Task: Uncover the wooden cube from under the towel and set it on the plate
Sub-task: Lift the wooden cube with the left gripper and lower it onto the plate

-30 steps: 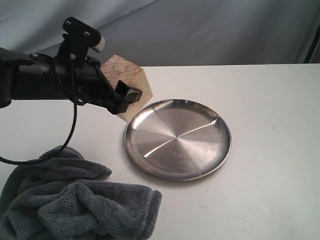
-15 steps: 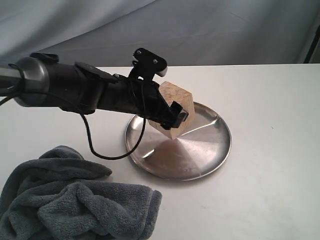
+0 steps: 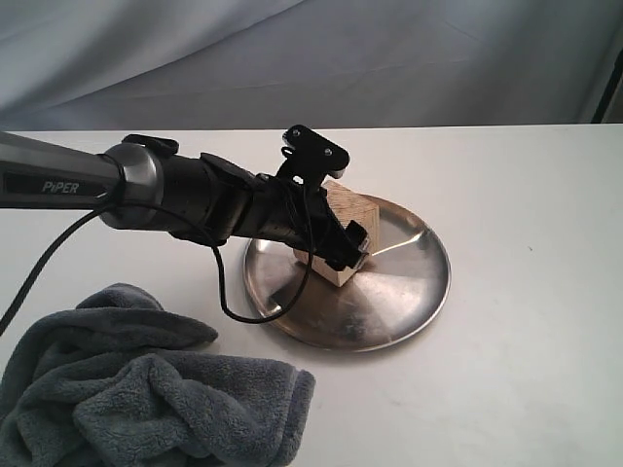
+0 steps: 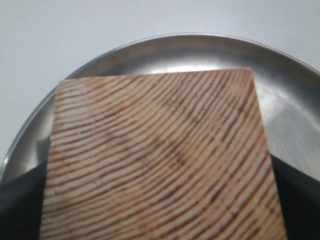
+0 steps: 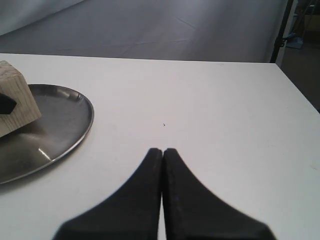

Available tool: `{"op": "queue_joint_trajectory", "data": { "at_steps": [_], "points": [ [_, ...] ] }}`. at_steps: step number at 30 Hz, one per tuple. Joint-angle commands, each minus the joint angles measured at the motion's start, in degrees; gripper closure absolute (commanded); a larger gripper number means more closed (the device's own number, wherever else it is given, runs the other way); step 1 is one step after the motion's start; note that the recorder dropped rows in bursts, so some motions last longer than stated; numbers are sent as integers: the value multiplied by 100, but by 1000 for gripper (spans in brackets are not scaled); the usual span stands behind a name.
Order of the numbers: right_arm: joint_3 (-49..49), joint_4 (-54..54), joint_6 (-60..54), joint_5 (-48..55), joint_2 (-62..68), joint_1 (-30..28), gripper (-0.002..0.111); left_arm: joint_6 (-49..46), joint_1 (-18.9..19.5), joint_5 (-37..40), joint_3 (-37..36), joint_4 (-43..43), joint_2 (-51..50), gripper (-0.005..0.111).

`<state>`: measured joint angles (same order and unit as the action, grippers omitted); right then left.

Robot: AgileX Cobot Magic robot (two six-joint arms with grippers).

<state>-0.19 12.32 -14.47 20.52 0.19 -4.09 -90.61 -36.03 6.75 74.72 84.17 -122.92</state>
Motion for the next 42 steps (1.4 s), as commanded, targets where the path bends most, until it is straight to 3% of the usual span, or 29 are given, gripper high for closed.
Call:
{"op": "queue_joint_trajectory", "data": {
  "at_steps": [1,7,15,18,22,24,33,42],
  "points": [
    [19,28,-8,-72,-19,8,108,61,-25,-58,86,98,74,107],
    [19,28,-8,-72,-19,8,108,61,-25,-57,86,71,66,104],
    [19,28,-8,-72,-19,8,108,61,-25,-81,86,71,66,84],
    [19,28,-8,-72,-19,8,108,61,-25,-81,86,71,66,69],
    [19,28,-8,-72,-19,8,108,72,-25,-71,86,71,66,37],
    [19,28,-8,-72,-19,8,108,171,-25,-71,86,71,66,29],
    [19,28,-8,-72,-19,8,108,189,-25,-97,86,-260,66,11],
    [19,28,-8,-72,-19,8,108,209,0,-152,86,-260,132,11]
  ]
}}
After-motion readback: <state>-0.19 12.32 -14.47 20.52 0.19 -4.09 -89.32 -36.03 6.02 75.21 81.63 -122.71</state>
